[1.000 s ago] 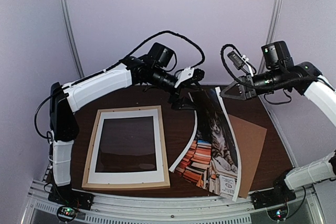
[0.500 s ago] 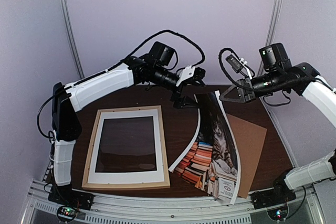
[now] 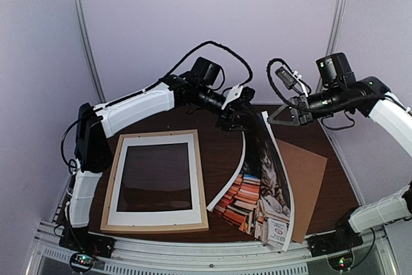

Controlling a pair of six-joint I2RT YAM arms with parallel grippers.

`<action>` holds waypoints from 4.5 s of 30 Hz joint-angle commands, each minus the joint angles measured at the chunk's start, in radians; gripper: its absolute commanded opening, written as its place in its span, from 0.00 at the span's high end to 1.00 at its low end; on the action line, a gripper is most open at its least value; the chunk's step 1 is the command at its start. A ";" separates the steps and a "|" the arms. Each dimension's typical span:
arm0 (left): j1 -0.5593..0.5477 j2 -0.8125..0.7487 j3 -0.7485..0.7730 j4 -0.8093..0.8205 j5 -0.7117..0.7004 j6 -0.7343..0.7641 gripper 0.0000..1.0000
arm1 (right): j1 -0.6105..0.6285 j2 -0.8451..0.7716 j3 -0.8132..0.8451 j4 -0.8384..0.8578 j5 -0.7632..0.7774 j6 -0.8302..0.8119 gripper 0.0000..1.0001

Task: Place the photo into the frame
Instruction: Pass from the right arm to the left, then pass from the left arm to the right, then turn over the photo, then pass from the right arm to the left

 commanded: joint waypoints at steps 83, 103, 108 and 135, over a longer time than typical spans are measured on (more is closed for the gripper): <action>0.299 -0.266 -0.390 0.188 -0.586 -1.106 0.02 | 0.079 0.243 0.418 -0.493 1.065 0.053 1.00; 0.276 -0.445 -0.975 0.611 -0.535 -1.747 0.03 | 0.384 0.650 0.443 -0.201 0.978 0.174 1.00; 0.276 -0.500 -1.078 0.649 -0.580 -1.811 0.02 | 0.386 0.698 0.400 -0.081 0.854 0.209 1.00; 0.285 -0.436 -1.167 0.833 -0.553 -1.954 0.03 | 0.392 0.827 0.359 0.112 0.656 0.281 0.95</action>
